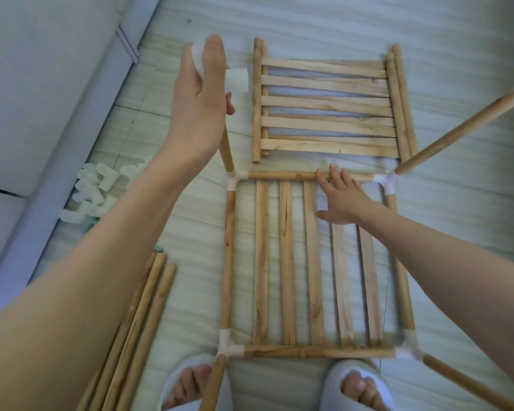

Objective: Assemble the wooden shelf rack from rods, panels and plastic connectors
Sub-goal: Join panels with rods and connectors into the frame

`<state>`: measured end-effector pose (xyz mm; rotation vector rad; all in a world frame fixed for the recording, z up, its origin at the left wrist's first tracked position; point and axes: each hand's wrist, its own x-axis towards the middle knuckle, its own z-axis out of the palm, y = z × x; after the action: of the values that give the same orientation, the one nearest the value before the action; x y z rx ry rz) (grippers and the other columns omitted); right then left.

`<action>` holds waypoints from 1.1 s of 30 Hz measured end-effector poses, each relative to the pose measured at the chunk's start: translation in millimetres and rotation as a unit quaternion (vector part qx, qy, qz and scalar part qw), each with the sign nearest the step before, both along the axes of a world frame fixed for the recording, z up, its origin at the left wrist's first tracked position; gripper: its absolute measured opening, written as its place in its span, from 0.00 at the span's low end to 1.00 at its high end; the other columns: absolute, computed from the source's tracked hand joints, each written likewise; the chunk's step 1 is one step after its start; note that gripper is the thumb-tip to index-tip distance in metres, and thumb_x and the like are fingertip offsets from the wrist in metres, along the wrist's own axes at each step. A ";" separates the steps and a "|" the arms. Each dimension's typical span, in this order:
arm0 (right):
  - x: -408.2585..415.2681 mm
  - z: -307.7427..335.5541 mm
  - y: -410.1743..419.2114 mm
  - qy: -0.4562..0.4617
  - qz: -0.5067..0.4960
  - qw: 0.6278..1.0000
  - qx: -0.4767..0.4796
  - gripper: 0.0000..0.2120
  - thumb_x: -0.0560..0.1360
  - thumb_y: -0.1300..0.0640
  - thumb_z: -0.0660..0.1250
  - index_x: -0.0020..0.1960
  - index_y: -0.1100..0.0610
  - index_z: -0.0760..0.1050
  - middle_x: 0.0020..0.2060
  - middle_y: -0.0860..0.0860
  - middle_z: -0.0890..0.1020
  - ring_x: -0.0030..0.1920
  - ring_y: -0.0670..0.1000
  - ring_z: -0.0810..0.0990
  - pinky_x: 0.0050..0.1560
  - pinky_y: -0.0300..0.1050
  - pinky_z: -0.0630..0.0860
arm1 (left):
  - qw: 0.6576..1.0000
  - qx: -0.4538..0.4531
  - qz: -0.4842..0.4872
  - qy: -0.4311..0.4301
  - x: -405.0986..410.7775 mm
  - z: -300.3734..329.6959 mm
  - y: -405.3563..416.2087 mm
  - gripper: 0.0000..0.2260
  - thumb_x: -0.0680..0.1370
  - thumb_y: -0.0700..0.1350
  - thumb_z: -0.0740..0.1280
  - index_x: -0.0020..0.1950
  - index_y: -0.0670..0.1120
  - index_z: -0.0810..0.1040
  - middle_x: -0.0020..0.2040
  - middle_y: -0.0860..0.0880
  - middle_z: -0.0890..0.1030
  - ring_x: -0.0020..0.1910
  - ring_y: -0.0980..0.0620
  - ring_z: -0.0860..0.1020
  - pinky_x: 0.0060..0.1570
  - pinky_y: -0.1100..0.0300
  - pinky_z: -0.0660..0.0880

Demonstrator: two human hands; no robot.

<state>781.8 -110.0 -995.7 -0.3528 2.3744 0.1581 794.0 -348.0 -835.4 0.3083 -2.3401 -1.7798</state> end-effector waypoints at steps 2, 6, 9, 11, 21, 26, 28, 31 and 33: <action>0.4 0.1 -0.5 0.003 -0.003 1.000 0.000 0.44 0.76 0.43 0.61 0.75 0.52 0.31 0.75 0.57 0.34 0.75 0.61 0.37 0.73 0.58 0.45 | 0.999 0.027 0.019 -0.036 -3.2 4.8 2.1 0.11 0.81 0.52 0.51 0.42 0.52 0.65 0.41 0.47 0.71 0.37 0.54 0.74 0.44 0.64 0.71; 3.3 -1.9 -0.2 0.013 -0.003 1.000 0.002 0.45 0.76 0.41 0.61 0.75 0.52 0.31 0.75 0.57 0.34 0.75 0.61 0.37 0.74 0.58 0.46 | 0.990 0.089 0.025 -0.102 -10.8 18.0 -0.3 0.11 0.78 0.53 0.53 0.40 0.50 0.67 0.43 0.48 0.73 0.39 0.52 0.76 0.45 0.56 0.69; 4.2 -4.0 0.4 0.017 -0.002 1.000 -0.001 0.45 0.76 0.41 0.61 0.75 0.53 0.30 0.74 0.57 0.34 0.75 0.61 0.36 0.74 0.58 0.45 | 0.981 0.113 0.026 -0.155 -21.2 27.6 -3.8 0.12 0.76 0.54 0.55 0.39 0.48 0.68 0.37 0.49 0.75 0.36 0.50 0.77 0.40 0.57 0.70; 4.4 -5.2 0.7 0.019 -0.003 1.000 -0.001 0.45 0.76 0.41 0.60 0.75 0.53 0.30 0.74 0.57 0.34 0.75 0.60 0.36 0.73 0.58 0.45 | 0.973 0.119 0.049 -0.190 -28.2 28.6 -1.1 0.14 0.77 0.54 0.56 0.39 0.46 0.69 0.34 0.48 0.77 0.34 0.49 0.77 0.36 0.59 0.70; 0.2 -2.8 0.8 0.006 -0.010 1.000 0.000 0.44 0.76 0.40 0.59 0.75 0.52 0.30 0.75 0.56 0.34 0.75 0.59 0.37 0.74 0.57 0.45 | 0.978 0.062 0.138 -0.143 -27.8 24.3 10.6 0.15 0.77 0.48 0.51 0.33 0.44 0.68 0.29 0.44 0.74 0.27 0.49 0.73 0.35 0.56 0.69; -0.1 -0.9 -0.5 -0.005 -0.018 1.000 0.001 0.43 0.76 0.40 0.58 0.75 0.51 0.30 0.75 0.55 0.34 0.75 0.59 0.37 0.74 0.56 0.45 | 0.977 0.062 0.141 -0.150 -29.9 23.9 9.2 0.16 0.77 0.49 0.51 0.34 0.44 0.69 0.28 0.43 0.76 0.29 0.48 0.74 0.33 0.56 0.66; 0.3 -1.8 0.0 -0.001 -0.019 1.000 0.000 0.43 0.76 0.39 0.58 0.75 0.51 0.30 0.75 0.55 0.33 0.75 0.58 0.37 0.74 0.57 0.45 | 0.976 0.070 0.143 -0.149 -30.9 22.8 8.6 0.16 0.77 0.49 0.51 0.34 0.44 0.69 0.28 0.44 0.77 0.31 0.48 0.75 0.33 0.56 0.66; 0.1 2.1 -0.9 -0.007 -0.021 1.000 0.002 0.43 0.76 0.39 0.58 0.75 0.50 0.30 0.75 0.55 0.34 0.75 0.58 0.37 0.73 0.58 0.44 | 0.975 0.083 0.133 -0.157 -30.0 23.2 9.5 0.16 0.78 0.50 0.50 0.35 0.45 0.68 0.28 0.44 0.79 0.28 0.54 0.75 0.32 0.57 0.64; 1.8 5.3 -3.3 -0.013 -0.042 0.999 -0.005 0.41 0.77 0.39 0.57 0.75 0.50 0.31 0.75 0.54 0.34 0.75 0.57 0.37 0.73 0.59 0.44 | 0.975 0.092 0.107 -0.174 -29.2 24.6 10.0 0.15 0.78 0.49 0.50 0.35 0.45 0.67 0.34 0.42 0.80 0.27 0.57 0.75 0.33 0.57 0.64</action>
<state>783.6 -113.3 -990.4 -0.2570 2.3598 0.1018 764.8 -338.1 -810.8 0.9308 -2.2455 -1.9652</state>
